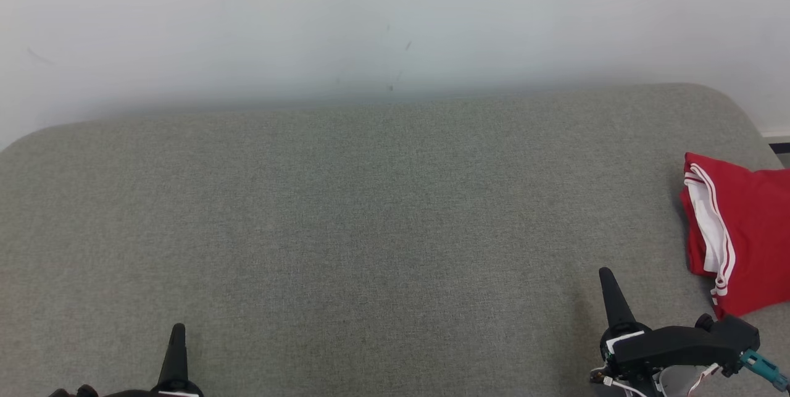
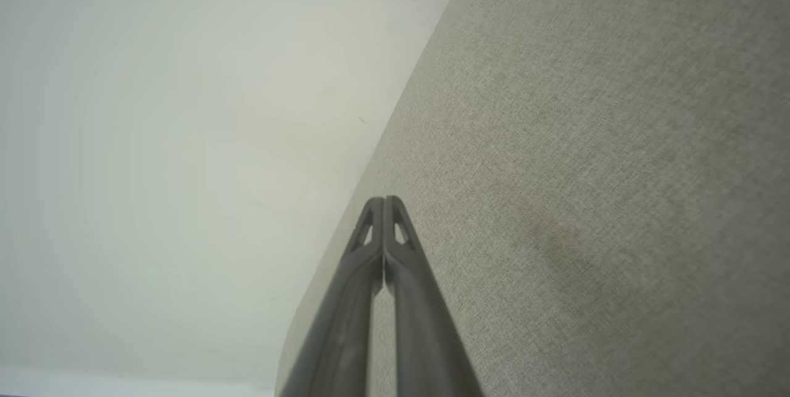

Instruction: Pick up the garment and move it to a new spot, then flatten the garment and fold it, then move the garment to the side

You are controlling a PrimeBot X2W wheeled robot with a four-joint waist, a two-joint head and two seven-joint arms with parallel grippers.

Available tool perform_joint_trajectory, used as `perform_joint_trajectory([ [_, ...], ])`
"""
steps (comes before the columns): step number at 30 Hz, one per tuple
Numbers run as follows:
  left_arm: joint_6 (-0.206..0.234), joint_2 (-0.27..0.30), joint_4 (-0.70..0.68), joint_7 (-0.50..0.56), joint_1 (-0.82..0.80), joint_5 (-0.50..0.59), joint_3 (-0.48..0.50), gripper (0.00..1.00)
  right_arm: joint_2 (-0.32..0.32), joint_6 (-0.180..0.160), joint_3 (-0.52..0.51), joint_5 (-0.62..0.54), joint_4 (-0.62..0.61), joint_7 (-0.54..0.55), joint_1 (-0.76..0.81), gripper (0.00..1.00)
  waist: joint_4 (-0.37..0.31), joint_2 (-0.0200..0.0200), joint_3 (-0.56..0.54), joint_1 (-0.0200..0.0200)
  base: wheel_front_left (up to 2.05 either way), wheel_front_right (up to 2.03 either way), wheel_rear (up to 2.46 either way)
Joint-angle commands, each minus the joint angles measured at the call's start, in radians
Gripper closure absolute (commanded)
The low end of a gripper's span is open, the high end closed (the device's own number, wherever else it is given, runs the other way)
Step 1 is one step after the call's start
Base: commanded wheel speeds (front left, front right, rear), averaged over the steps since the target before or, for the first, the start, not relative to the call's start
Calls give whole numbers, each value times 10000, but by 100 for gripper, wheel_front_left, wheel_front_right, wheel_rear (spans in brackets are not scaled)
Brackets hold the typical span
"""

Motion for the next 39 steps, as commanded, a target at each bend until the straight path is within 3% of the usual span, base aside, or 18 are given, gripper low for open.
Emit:
perform_joint_trajectory([
  [1, -61, 50, -136, 62, -200, -269, 37, 100, 0, -13, -48, 305, -144, 50, 7, 100, 5, 0, -6, 0, 0, 0, 0],
  [39, -213, 63, -473, 911, -448, -3535, 139, 100, 0, -20, -481, 3922, -802, 892, 266, 100, 142, 0, -167, 0, 0, 0, 0],
])
